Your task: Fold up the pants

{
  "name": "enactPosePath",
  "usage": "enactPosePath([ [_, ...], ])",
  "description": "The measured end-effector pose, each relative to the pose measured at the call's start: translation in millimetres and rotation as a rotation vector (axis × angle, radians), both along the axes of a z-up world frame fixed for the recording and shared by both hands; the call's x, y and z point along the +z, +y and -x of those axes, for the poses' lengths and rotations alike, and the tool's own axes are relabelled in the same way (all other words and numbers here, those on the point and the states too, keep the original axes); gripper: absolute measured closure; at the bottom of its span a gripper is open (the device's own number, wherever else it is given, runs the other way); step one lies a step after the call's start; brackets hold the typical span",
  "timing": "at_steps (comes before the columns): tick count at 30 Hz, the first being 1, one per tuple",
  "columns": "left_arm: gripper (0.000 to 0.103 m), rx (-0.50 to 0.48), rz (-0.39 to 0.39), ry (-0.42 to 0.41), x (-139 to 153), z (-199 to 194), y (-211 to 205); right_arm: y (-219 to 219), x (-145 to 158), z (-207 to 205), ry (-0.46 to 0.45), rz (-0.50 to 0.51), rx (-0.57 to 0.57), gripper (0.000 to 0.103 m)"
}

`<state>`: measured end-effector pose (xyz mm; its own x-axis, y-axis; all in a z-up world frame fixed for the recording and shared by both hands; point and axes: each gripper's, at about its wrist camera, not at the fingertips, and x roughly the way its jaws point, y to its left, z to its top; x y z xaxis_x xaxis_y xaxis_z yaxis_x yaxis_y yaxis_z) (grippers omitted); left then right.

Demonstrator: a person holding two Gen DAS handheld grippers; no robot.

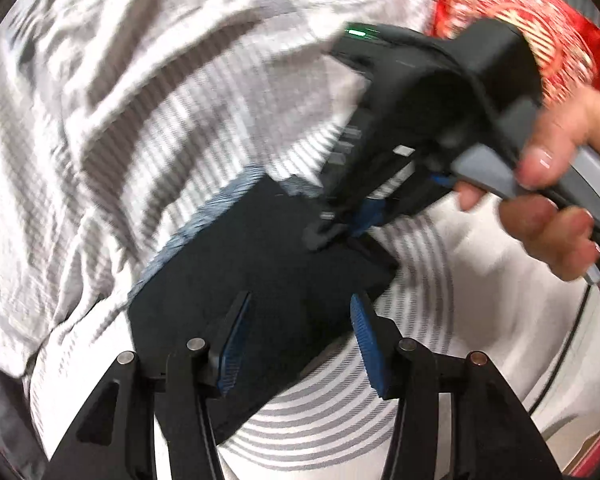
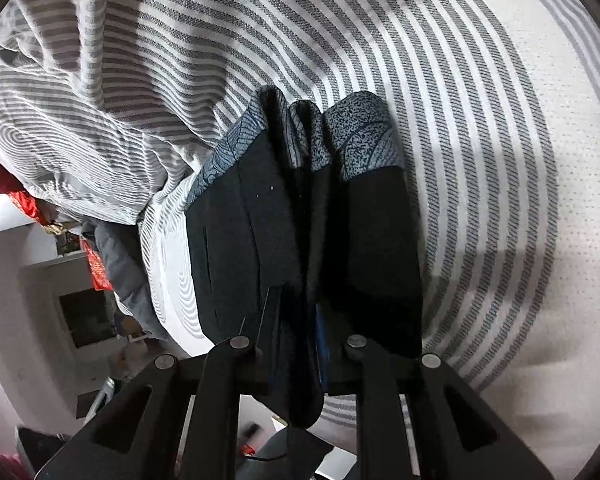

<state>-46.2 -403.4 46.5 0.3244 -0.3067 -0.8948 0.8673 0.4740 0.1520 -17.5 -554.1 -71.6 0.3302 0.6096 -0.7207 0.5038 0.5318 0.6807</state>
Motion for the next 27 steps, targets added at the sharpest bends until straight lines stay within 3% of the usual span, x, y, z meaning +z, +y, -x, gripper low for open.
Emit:
enactPosePath([
  [6,0.051,0.168,-0.033,0.015,-5,-50,25,9,2,1,0.043,0.101,0.043,0.084],
  [11,0.051,0.259,-0.053,0.043,-17,-77,43,11,3,6,0.059,0.104,0.029,0.084],
  [15,0.051,0.322,-0.052,0.061,-22,-92,54,15,16,10,0.063,0.175,0.033,0.083],
  [18,0.051,0.342,-0.054,0.056,-24,-102,59,19,31,12,0.028,0.204,0.031,0.070],
  [20,0.051,0.371,-0.050,0.059,-25,-112,63,22,39,8,0.001,0.232,0.034,0.042],
  [24,0.051,0.429,-0.010,0.094,-27,-134,60,26,57,-14,-0.061,0.386,0.058,0.040],
  [27,0.051,0.431,-0.006,0.104,-34,-141,50,28,60,-42,-0.068,0.431,0.077,0.041],
])
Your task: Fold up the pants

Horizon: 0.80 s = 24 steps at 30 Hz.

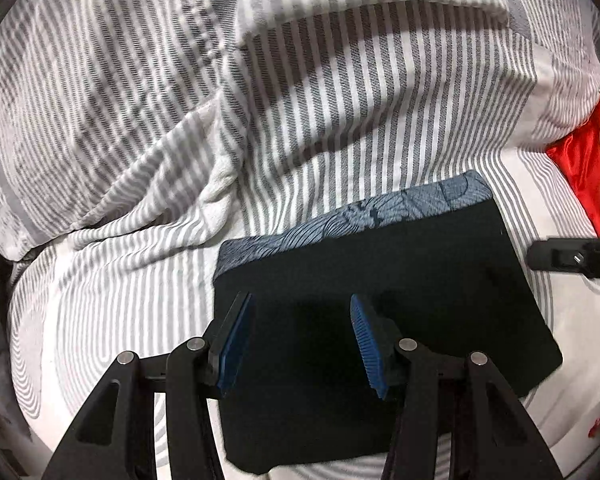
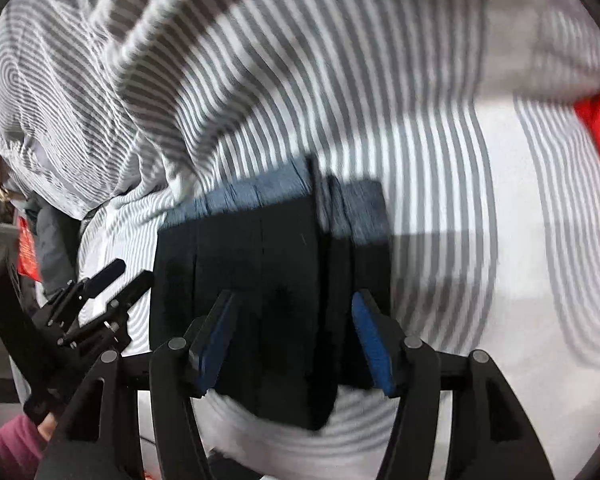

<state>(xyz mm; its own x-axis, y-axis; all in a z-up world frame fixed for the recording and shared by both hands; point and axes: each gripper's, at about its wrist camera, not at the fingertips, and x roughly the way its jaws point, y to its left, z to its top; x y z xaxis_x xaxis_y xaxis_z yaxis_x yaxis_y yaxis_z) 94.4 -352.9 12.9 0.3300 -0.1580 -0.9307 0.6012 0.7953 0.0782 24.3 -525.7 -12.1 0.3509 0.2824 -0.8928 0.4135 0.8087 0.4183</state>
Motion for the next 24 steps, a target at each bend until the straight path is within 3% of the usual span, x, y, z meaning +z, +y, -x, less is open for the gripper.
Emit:
enactPosePath([
  [2,0.051,0.002,0.003,0.023,-7,-1,-6,-2,-5,-18,0.005,0.012,0.002,0.056],
  [6,0.051,0.008,0.000,0.058,-22,0,-11,-9,-32,-48,0.063,-0.005,0.012,0.069],
  [7,0.051,0.013,-0.007,0.076,-27,-1,-12,-10,-40,-52,0.085,-0.007,0.016,0.088],
  [8,0.051,0.018,-0.012,0.087,-31,-2,-12,-12,-42,-52,0.084,-0.013,0.021,0.101],
  [16,0.051,0.012,-0.016,0.130,-44,12,-22,-15,-48,-11,0.166,0.044,0.080,0.103],
  [20,0.051,-0.003,-0.032,0.108,-50,22,-29,-26,-32,-5,0.071,-0.030,0.017,0.102],
  [24,0.051,0.002,-0.029,0.120,-49,21,-32,-23,-9,-31,-0.019,-0.061,0.020,0.100],
])
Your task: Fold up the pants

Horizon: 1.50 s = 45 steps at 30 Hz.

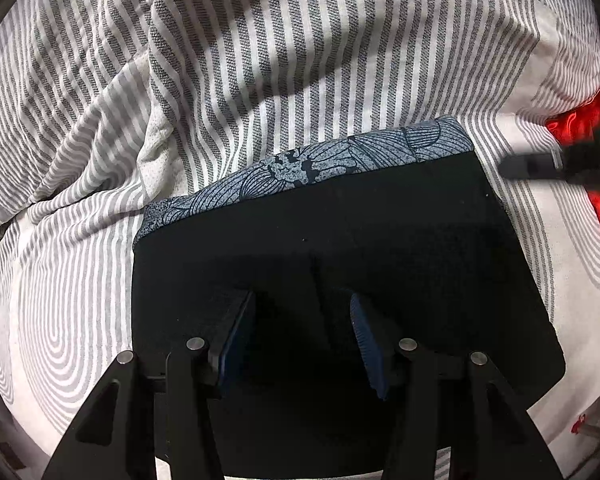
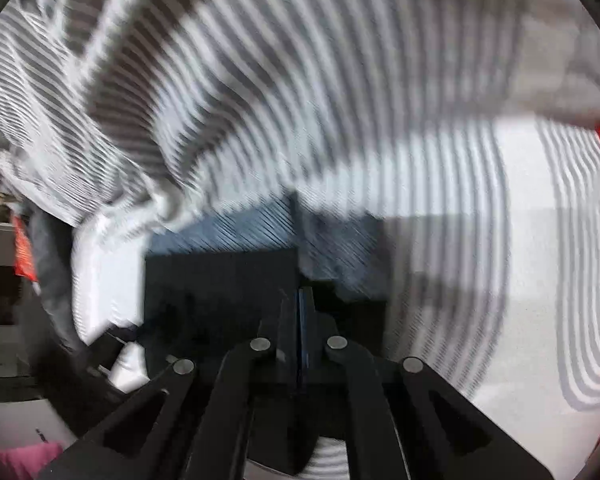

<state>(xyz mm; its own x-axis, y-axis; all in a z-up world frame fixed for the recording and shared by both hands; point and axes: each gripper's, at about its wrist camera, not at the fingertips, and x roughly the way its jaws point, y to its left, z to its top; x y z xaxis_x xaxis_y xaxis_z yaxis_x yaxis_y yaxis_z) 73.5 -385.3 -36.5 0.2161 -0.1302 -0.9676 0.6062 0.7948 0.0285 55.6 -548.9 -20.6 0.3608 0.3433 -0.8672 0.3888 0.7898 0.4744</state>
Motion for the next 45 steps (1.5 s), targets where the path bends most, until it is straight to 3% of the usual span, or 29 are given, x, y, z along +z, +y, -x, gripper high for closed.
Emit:
enactPosePath([
  [4,0.051,0.007,0.003,0.010,2,-1,2,22,5,-33,-0.017,0.024,0.061,0.099],
  [6,0.051,0.012,0.006,0.008,2,0,2,30,0,-43,0.002,0.045,0.089,0.092],
  [8,0.051,0.015,0.011,0.006,2,1,3,36,-15,-47,0.068,0.075,0.112,0.067],
  [11,0.051,0.014,0.020,0.009,0,2,3,36,-37,-36,0.100,0.086,0.122,0.067],
  [28,0.051,0.031,0.015,0.013,0,7,2,41,-42,-7,0.105,0.134,0.156,0.069],
  [29,0.051,0.033,0.014,0.012,1,9,2,41,-44,-1,0.139,0.170,0.151,0.062],
  [38,0.051,0.038,0.028,0.030,4,24,13,36,-36,46,0.127,0.114,0.107,0.059],
  [41,0.051,0.050,0.034,0.052,8,27,19,30,-37,57,0.147,0.078,0.070,0.045],
  [45,0.050,0.060,0.064,0.073,20,24,40,15,-33,81,0.102,-0.015,0.016,0.039],
])
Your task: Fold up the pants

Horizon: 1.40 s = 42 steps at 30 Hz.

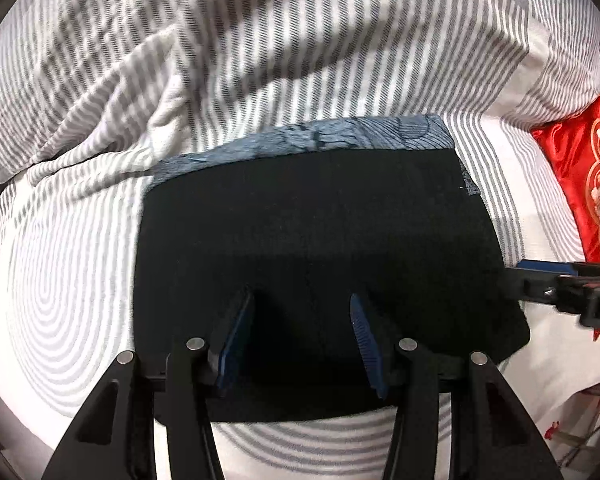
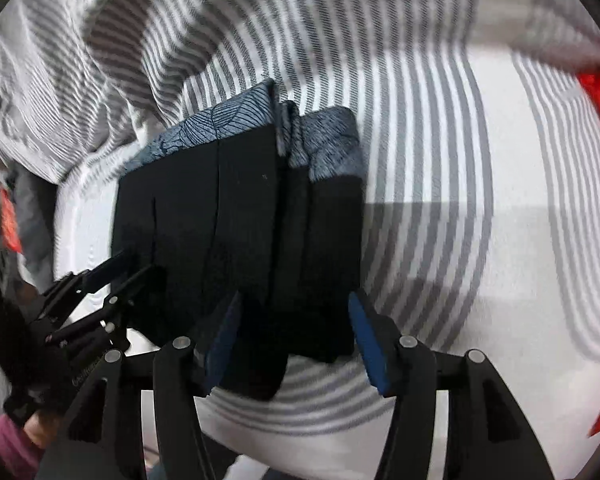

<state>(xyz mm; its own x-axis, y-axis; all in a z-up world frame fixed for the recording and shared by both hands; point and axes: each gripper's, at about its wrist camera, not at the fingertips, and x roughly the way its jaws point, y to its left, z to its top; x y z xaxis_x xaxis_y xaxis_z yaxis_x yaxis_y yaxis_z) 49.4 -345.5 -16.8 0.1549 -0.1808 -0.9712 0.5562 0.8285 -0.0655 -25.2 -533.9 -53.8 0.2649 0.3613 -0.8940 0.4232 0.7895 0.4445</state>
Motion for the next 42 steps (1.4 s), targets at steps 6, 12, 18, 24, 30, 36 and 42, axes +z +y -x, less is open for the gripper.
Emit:
enactPosePath([
  [6,0.019,0.074,0.057,0.000,13,-27,49,-29,-5,20,-0.095,-0.137,-0.071,0.028],
  [12,0.019,0.180,0.114,0.085,-6,-73,95,-58,-33,19,-0.116,-0.284,-0.118,0.028],
  [18,0.019,0.118,0.167,0.195,-36,-96,110,-65,-62,9,-0.118,-0.403,-0.095,0.028],
  [24,0.019,0.072,0.233,0.304,-57,-99,115,-53,-73,-4,-0.137,-0.455,-0.027,0.027],
  [30,0.019,0.053,0.287,0.400,-73,-102,118,-49,-80,-23,-0.138,-0.481,0.011,0.027],
  [36,0.019,0.016,0.282,0.416,-73,-100,106,-35,-75,-42,-0.081,-0.426,0.025,0.034],
  [42,0.043,-0.027,0.281,0.347,-55,-87,92,-19,-55,-49,-0.097,-0.411,0.010,0.064],
])
